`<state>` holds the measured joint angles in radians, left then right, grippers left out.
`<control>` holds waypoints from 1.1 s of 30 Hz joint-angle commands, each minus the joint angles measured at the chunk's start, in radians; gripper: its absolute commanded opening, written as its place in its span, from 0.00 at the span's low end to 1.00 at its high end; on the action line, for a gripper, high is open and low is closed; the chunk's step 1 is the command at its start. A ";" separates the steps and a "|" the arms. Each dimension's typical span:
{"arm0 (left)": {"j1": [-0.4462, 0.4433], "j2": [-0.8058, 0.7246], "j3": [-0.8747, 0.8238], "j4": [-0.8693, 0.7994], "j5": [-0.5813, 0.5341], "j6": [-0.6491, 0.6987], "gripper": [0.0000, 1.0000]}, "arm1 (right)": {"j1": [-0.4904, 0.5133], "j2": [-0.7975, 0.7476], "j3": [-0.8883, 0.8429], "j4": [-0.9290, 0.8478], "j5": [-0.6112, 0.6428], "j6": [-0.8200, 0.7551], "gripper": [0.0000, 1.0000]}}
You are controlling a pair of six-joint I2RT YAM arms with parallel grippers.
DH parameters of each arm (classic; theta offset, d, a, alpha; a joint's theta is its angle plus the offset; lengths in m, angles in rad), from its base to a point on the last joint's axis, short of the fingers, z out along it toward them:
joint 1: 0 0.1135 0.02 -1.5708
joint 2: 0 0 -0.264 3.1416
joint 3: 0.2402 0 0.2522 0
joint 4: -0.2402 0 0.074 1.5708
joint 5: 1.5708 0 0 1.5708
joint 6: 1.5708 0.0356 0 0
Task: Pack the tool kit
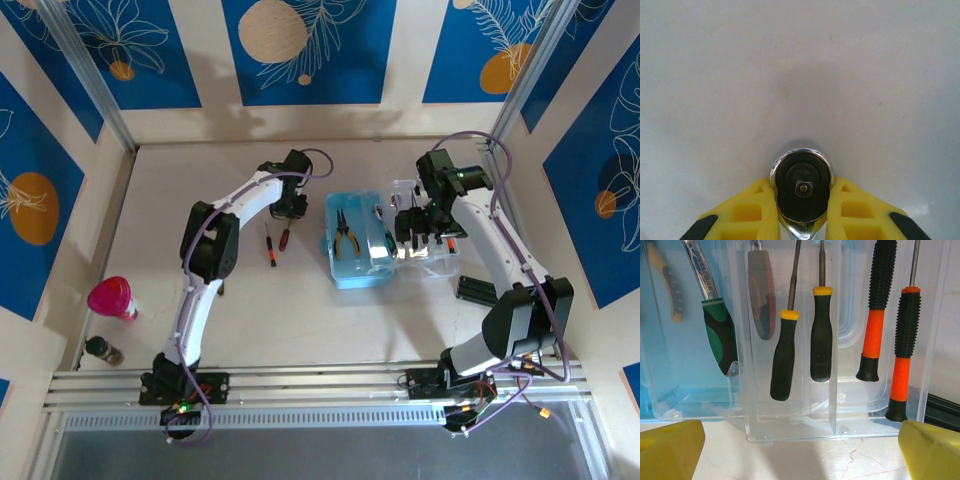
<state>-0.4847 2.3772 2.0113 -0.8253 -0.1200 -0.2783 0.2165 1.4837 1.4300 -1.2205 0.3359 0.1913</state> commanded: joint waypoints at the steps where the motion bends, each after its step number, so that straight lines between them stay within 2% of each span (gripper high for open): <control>1: 0.011 -0.081 -0.038 -0.139 0.009 0.032 0.00 | 0.003 -0.047 -0.021 -0.010 -0.027 -0.011 0.99; 4: 0.011 -0.139 -0.059 -0.142 0.042 0.034 0.00 | 0.002 -0.055 -0.027 -0.008 -0.033 -0.012 0.99; 18: 0.019 -0.420 -0.200 -0.078 0.338 -0.032 0.00 | 0.005 -0.084 -0.012 0.015 -0.119 -0.013 0.99; 26: 0.017 -0.590 -0.346 0.097 0.588 -0.169 0.00 | 0.046 -0.177 -0.033 0.182 -0.443 0.003 0.99; 33: 0.007 -0.696 -0.485 0.360 0.730 -0.358 0.00 | 0.155 -0.179 -0.066 0.370 -0.611 0.108 0.99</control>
<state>-0.4747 1.7374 1.5558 -0.6350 0.4950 -0.5259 0.3408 1.2930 1.3846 -0.9508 -0.1444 0.2375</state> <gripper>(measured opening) 0.190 0.992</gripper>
